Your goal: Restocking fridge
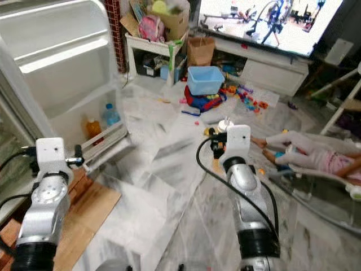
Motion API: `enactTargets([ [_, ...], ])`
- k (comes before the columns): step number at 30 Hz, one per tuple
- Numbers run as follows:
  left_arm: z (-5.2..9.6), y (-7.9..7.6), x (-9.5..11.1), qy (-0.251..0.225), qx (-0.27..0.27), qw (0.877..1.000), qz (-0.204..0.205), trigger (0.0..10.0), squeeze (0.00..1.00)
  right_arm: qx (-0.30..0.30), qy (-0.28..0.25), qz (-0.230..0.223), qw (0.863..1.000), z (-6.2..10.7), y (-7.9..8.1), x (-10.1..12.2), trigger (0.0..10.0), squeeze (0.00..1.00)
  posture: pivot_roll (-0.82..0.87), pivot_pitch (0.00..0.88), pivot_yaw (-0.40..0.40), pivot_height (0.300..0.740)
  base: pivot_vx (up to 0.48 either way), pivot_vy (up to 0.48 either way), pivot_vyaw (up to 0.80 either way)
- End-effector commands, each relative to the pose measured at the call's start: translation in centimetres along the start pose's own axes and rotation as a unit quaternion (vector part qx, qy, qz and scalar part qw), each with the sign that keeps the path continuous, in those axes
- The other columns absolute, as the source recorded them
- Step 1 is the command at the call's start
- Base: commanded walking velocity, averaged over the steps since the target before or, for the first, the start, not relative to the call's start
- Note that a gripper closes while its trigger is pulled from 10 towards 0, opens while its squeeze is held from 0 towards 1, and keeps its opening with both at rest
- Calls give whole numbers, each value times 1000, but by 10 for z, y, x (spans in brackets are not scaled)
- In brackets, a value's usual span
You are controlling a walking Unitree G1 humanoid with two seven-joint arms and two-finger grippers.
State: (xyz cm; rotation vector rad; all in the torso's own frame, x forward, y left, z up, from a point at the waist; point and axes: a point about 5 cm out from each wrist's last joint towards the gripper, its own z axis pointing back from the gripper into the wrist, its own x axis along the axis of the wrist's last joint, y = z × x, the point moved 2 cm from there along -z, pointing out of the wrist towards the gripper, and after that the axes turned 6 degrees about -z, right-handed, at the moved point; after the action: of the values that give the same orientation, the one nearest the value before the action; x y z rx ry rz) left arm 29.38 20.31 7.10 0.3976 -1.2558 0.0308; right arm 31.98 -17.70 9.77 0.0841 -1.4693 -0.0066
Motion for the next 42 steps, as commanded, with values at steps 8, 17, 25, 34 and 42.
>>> enactTargets([
  [8, -3, 11, 0, 5, 27, 1000, -5, 10000, 0, 23, -27, -4, 999, -5, 11, 13, 10000, 0, 97, 0, -78, 740, 452, 0, 798],
  [17, -2, 11, -5, 19, 29, 999, 4, 10000, 0, 30, -26, -11, 999, -5, 14, 12, 10000, 0, 99, 0, -81, 740, 320, 0, 226],
  [25, -2, 13, -7, 23, 38, 999, 5, 10000, 0, 50, -37, 6, 998, -7, 21, 15, 10000, 0, 103, 0, -84, 740, 272, 0, 200],
  [34, -2, 13, -7, 25, 45, 999, 3, 10000, 0, 54, -37, -2, 998, -8, 23, 16, 10000, 0, 104, 0, -83, 740, 234, -226, 665],
  [42, -2, 13, -10, 32, 46, 998, 0, 10000, 0, 69, -40, 5, 997, -7, 29, 16, 10000, 0, 104, 0, -85, 740, 0, -411, 520],
])
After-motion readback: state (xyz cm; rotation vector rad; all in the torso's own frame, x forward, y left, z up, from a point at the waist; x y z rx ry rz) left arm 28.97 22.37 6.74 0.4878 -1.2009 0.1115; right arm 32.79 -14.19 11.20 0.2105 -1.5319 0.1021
